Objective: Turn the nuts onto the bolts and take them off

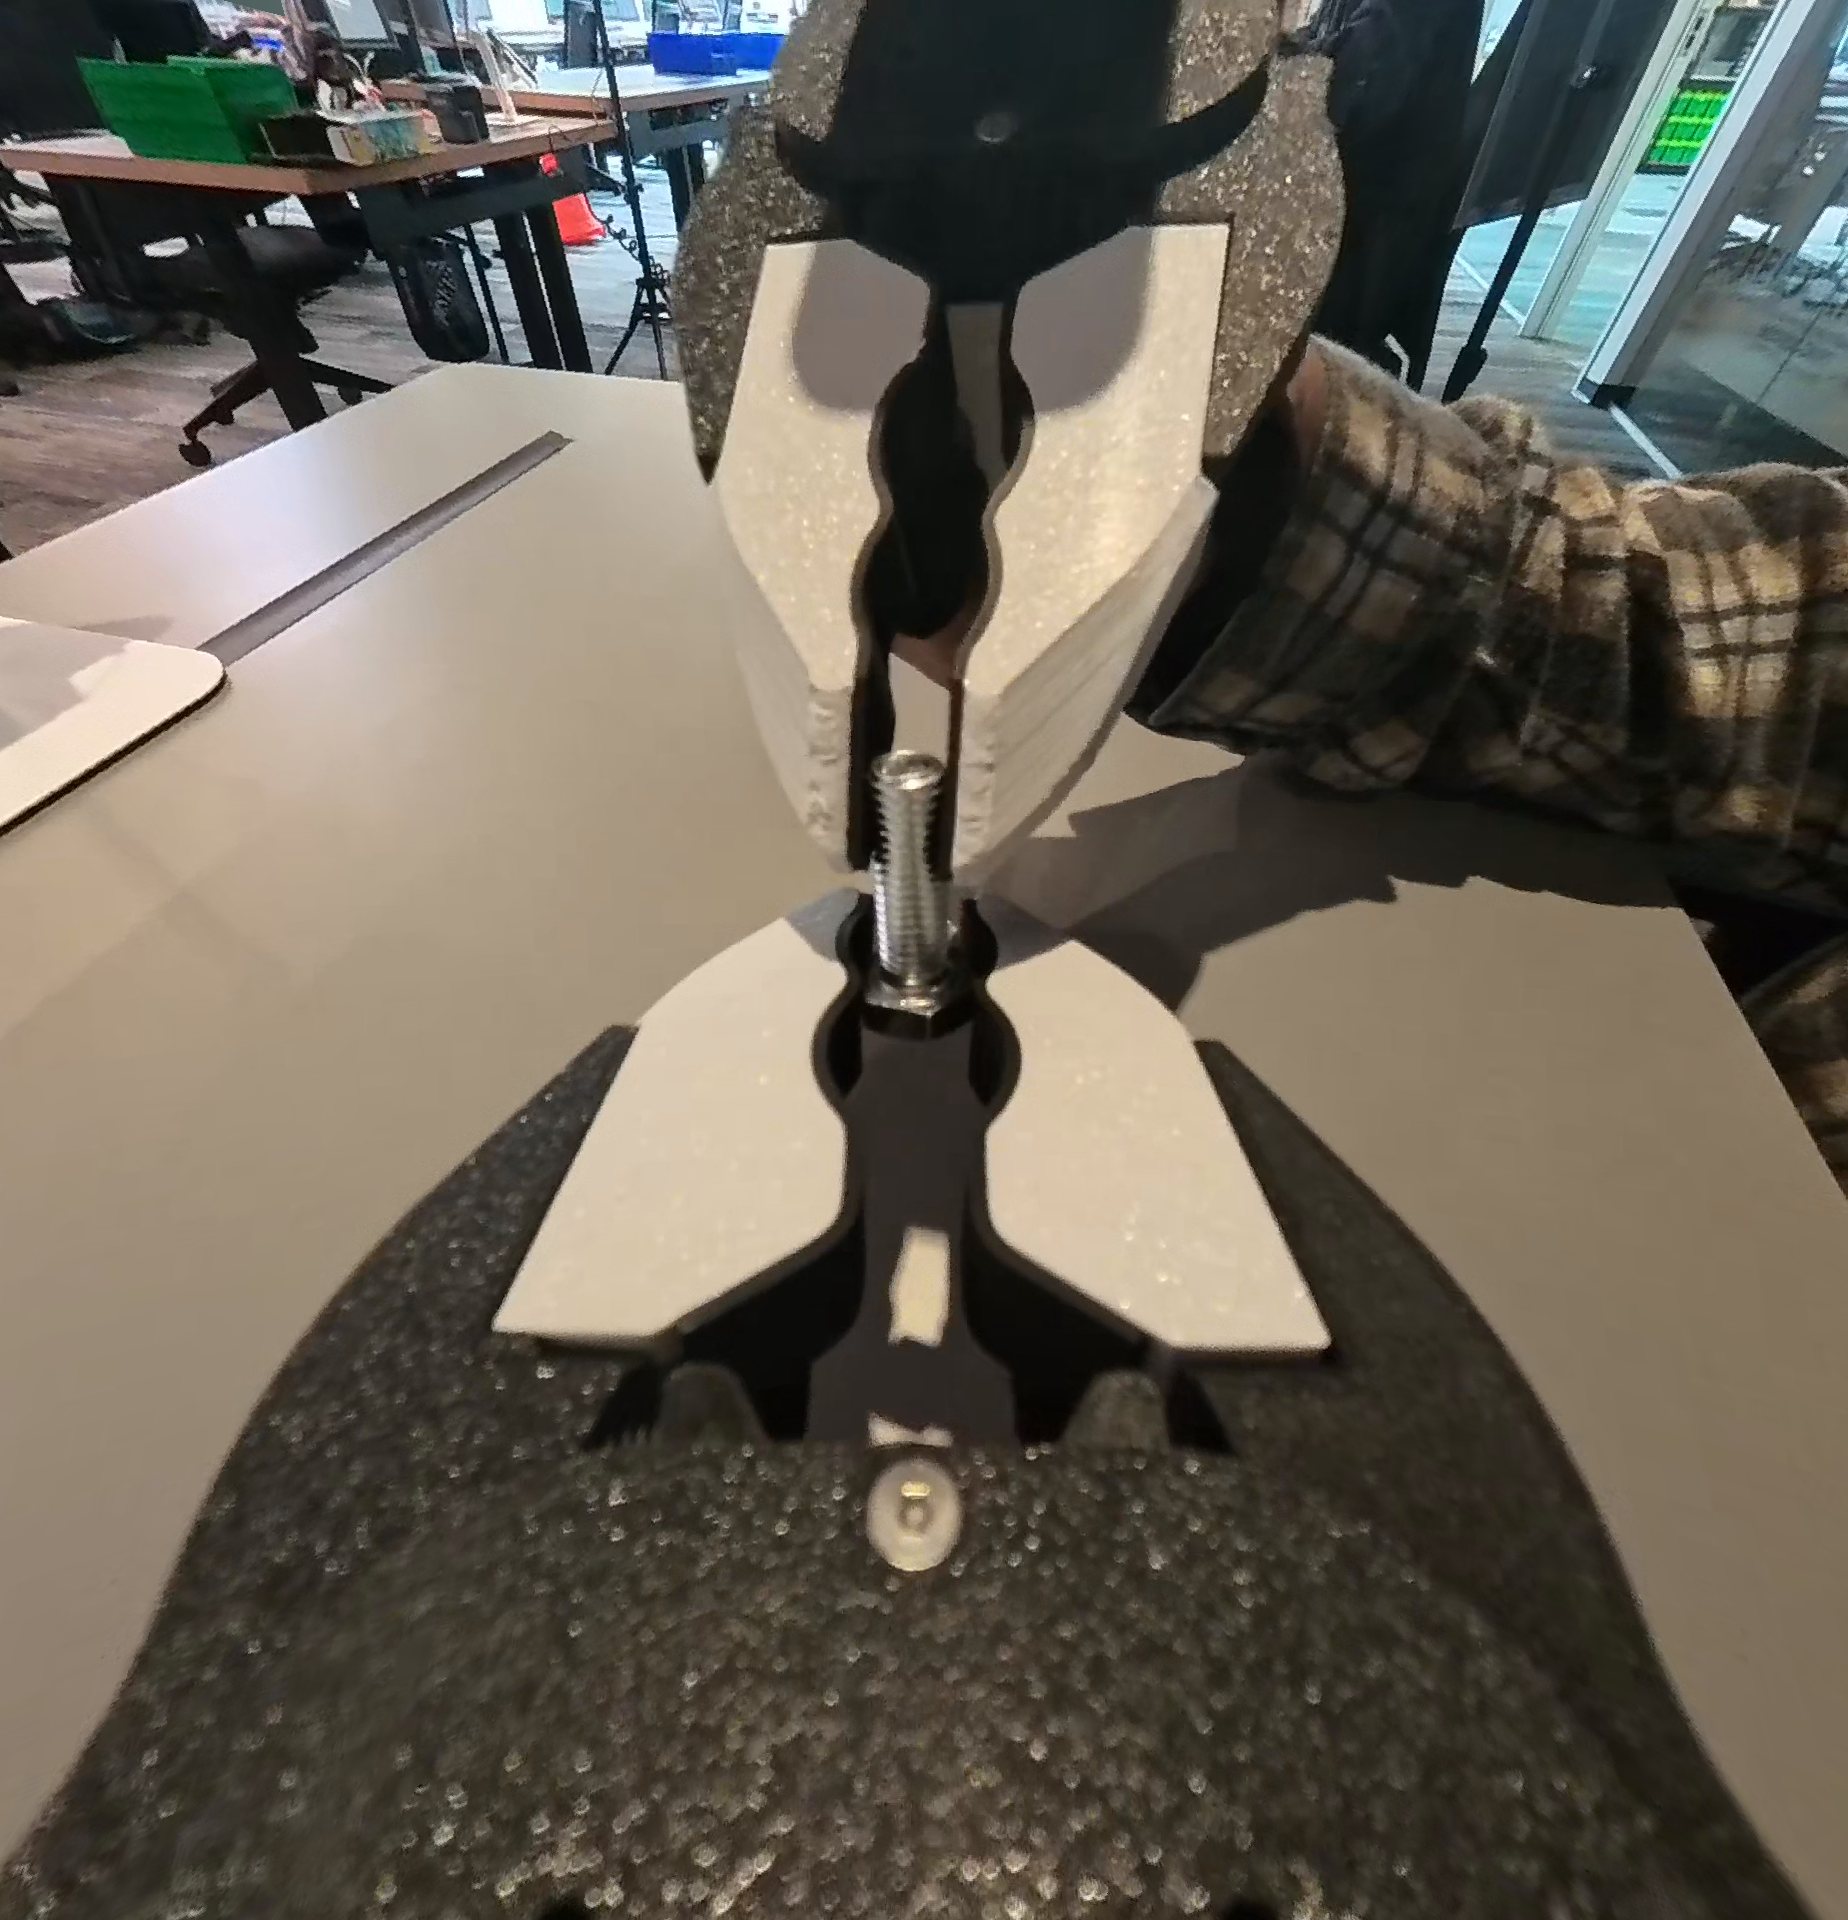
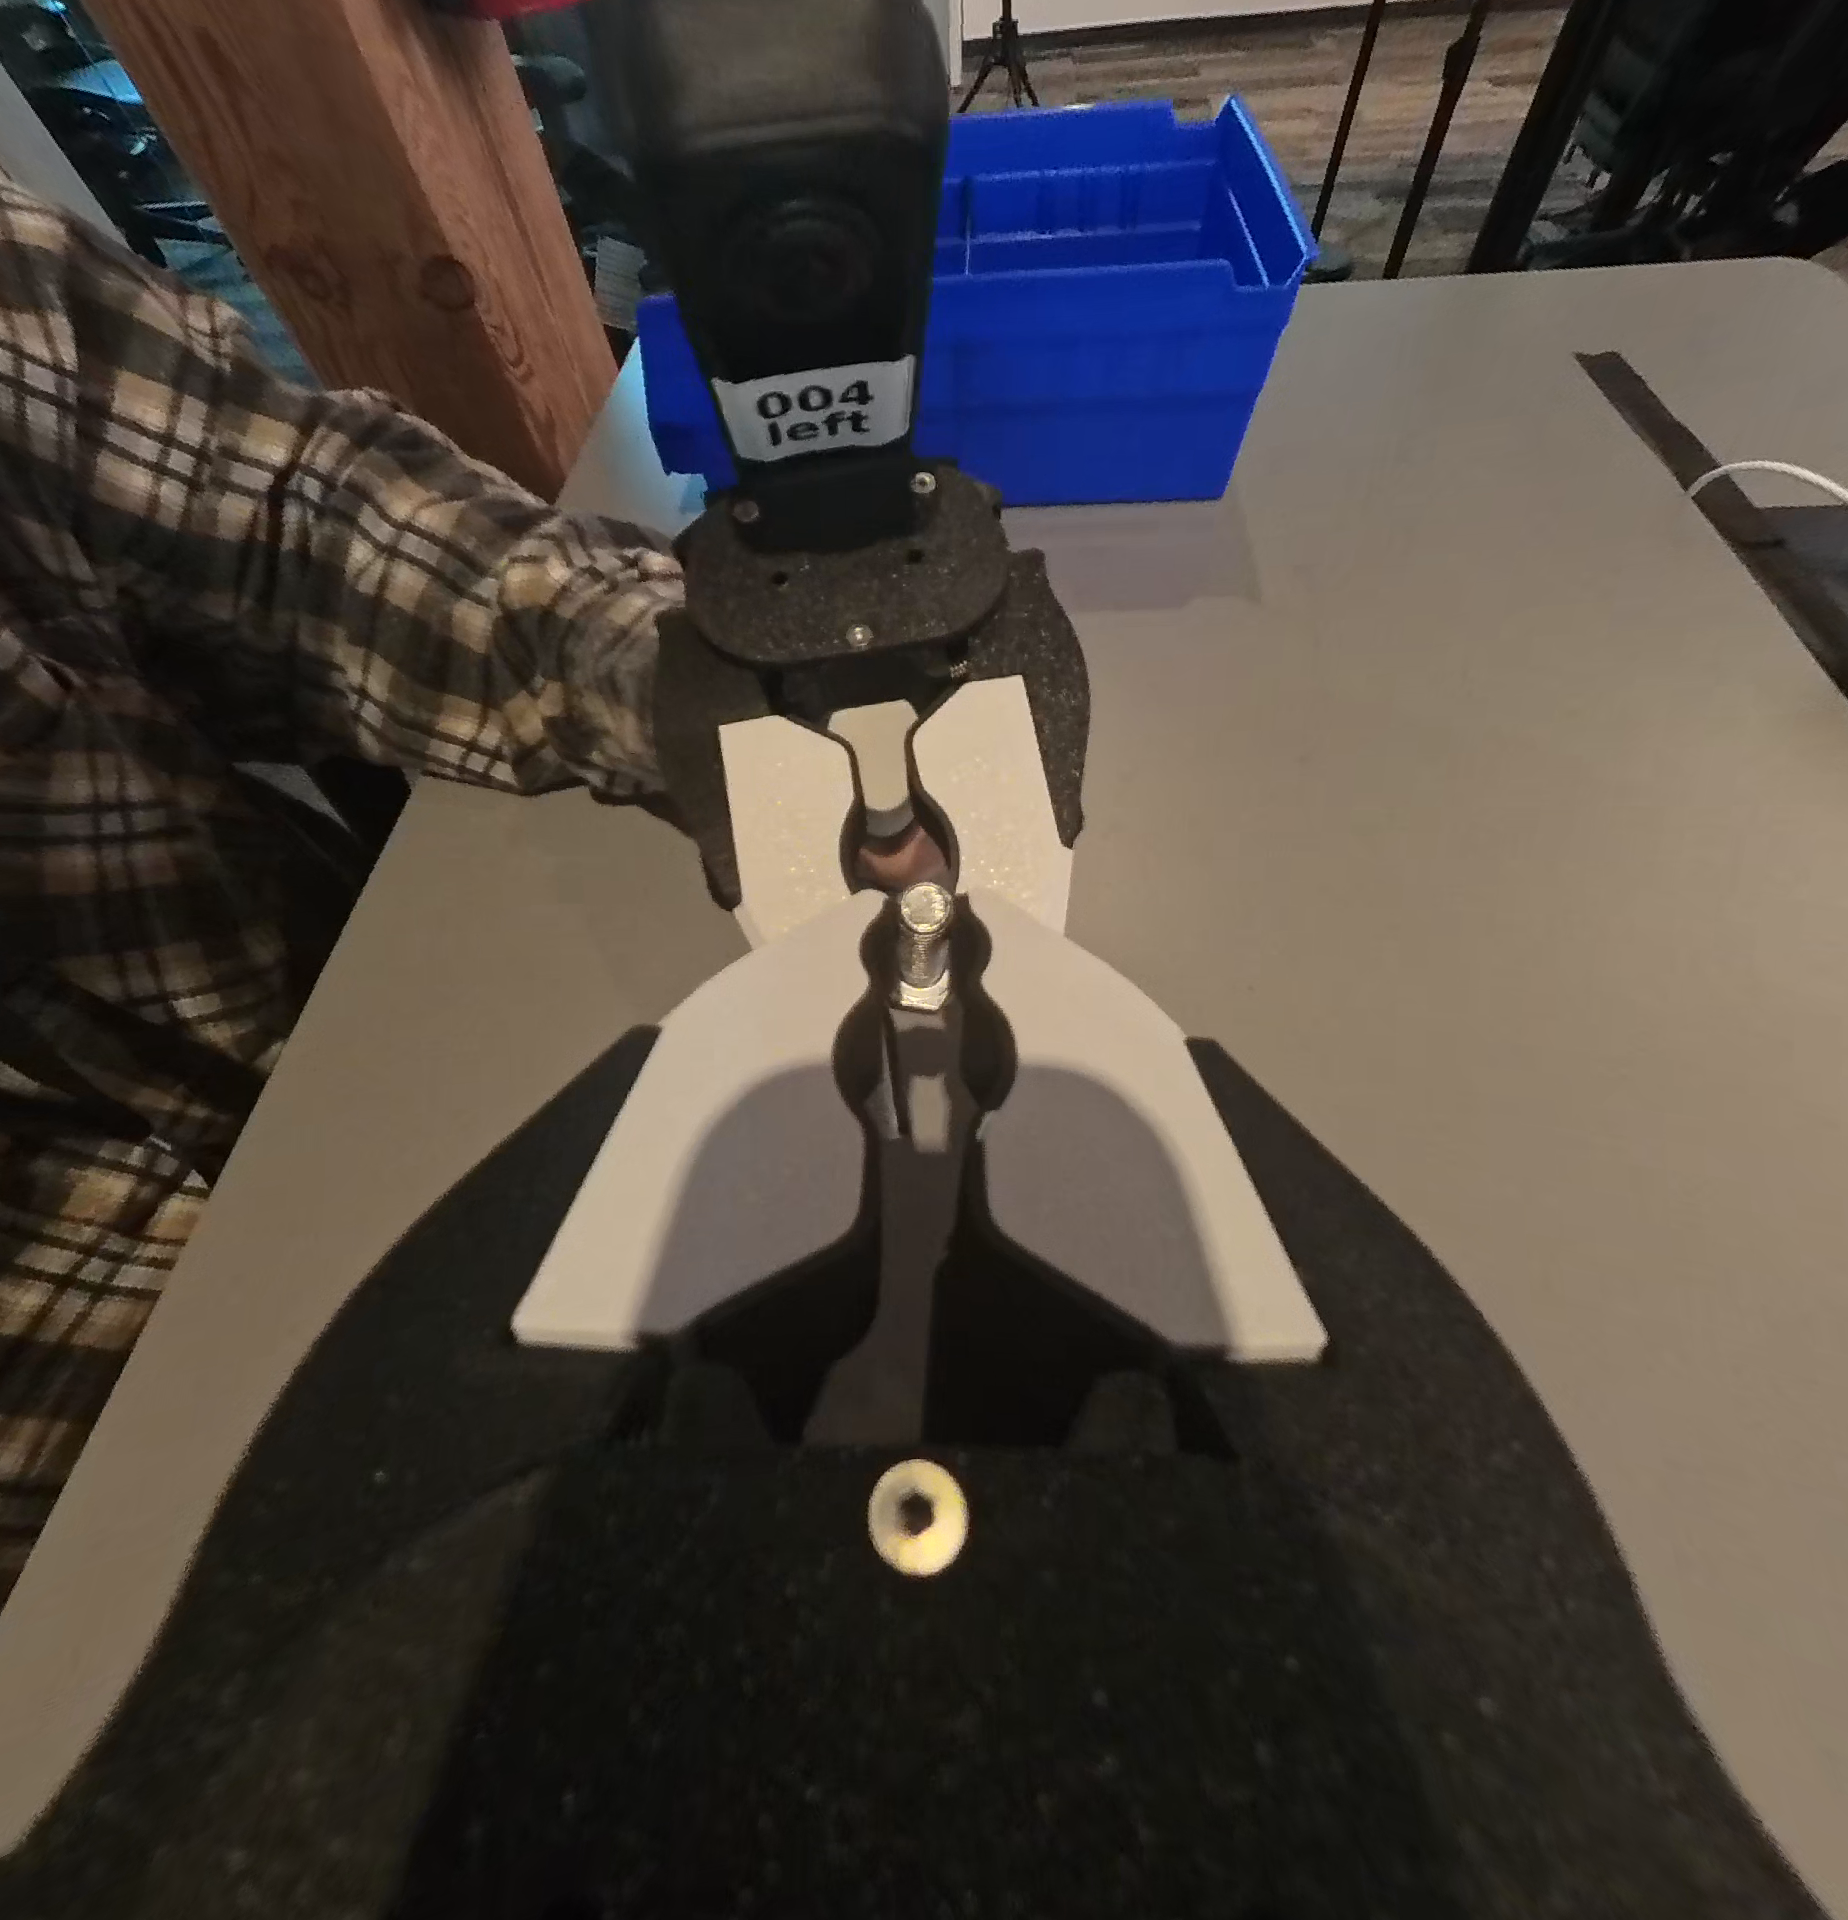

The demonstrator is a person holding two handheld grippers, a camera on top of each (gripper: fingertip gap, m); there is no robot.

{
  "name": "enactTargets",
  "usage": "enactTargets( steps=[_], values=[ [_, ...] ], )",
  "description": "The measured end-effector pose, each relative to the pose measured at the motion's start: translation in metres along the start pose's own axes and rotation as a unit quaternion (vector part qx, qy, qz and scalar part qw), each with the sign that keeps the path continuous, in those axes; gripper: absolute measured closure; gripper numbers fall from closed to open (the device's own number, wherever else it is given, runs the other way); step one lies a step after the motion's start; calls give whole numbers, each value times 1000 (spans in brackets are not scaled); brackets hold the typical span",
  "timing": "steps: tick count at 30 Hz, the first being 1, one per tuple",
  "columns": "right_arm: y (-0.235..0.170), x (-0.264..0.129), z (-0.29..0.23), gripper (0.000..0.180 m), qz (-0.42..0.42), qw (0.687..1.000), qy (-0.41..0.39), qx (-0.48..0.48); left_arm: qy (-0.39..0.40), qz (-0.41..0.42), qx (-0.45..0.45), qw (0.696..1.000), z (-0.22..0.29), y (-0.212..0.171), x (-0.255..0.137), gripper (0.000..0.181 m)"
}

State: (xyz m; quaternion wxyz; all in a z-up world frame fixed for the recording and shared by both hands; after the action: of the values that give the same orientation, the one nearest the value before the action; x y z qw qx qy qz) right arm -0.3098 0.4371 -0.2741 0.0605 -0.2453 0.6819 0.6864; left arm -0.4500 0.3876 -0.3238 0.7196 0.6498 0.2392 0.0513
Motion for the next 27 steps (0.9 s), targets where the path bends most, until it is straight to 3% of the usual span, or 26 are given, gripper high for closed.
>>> enactTargets(
  steps=[14, 22, 24, 27],
  values=[
    [1, -2, -6, 171, 13, 999, 11, -43, -41, 17, -39, 998, 2, 1, 0, 165],
    [-1, -3, -3, 170, 40, 998, -1, -57, -24, 12, -38, 999, 1, 4, -2, 166],
    [0, -11, -3, 158, 64, 996, -20, -53, -24, 15, -41, 999, 0, 5, -4, 166],
    [-6, -35, -3, 157, 73, 995, -59, -36, -13, 12, -42, 999, -4, 3, -6, 166]
  ],
)
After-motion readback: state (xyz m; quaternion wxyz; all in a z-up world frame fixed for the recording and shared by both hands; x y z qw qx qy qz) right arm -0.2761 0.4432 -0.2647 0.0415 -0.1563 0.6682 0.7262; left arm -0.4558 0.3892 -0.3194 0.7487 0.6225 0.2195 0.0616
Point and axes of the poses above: each gripper's, where its closed fingertips meet, x out along the fingers, y out of its top, z = x × y across the jaws, the point moved 10 cm from there along -x, back along the fingers, and after that the axes turned 1 degree about -x, right-handed, at the moved point
